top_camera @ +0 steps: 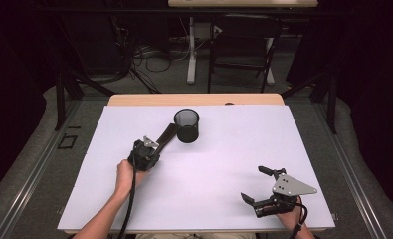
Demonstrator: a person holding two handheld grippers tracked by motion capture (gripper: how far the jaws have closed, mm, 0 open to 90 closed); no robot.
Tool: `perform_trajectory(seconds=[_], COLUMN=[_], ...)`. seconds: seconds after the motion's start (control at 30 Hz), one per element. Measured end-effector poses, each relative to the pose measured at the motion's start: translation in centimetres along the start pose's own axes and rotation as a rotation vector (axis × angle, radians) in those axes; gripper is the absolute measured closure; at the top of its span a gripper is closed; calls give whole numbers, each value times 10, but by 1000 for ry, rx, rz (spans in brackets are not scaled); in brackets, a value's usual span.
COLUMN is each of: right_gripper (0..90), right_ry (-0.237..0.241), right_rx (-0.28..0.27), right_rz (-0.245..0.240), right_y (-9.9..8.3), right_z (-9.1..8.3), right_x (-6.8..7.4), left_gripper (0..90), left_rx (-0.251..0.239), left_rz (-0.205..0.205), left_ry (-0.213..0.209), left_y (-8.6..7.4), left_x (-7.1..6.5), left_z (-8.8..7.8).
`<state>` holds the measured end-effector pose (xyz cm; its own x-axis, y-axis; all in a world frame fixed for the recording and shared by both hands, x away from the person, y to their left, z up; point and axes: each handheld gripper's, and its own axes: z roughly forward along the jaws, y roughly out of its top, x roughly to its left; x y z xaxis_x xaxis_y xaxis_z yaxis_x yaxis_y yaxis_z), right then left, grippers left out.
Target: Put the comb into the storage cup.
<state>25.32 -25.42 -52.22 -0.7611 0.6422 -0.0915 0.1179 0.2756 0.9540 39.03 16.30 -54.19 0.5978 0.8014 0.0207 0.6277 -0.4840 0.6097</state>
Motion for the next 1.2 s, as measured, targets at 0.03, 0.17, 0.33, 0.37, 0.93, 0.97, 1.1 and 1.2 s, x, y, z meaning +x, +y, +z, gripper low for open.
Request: perform_trajectory(seconds=[0.03, 0.17, 0.33, 0.37, 0.93, 0.97, 1.1, 1.2], right_gripper=[0, 0, 0, 0, 0, 0, 0, 0], right_ry=[1, 2, 1, 3, 1, 2, 2, 2], right_rx=[0, 0, 1, 0, 11, 12, 12, 15], right_rz=[0, 7, 13, 10, 17, 23, 23, 23], right_y=[0, -1, -1, -1, -2, -2, -2, -2], right_z=[0, 0, 0, 1, 4, 4, 4, 5], right_x=[0, -1, -1, -1, -1, -1, -2, -2], left_gripper=[831, 670, 433, 390, 67, 55, 21, 10], left_rx=[-2, -33, -44, -55, -38, -30, -8, 14], left_rz=[0, -2, -10, -4, -7, -13, -18, -17], left_ry=[-18, -68, -89, -82, -42, -39, -31, -31], left_y=[0, 3, 4, 4, 19, 19, 23, 26], left_x=[1, 0, 0, 0, 11, 11, 15, 18], left_z=[-1, -10, -17, -19, -32, -31, -33, -33])
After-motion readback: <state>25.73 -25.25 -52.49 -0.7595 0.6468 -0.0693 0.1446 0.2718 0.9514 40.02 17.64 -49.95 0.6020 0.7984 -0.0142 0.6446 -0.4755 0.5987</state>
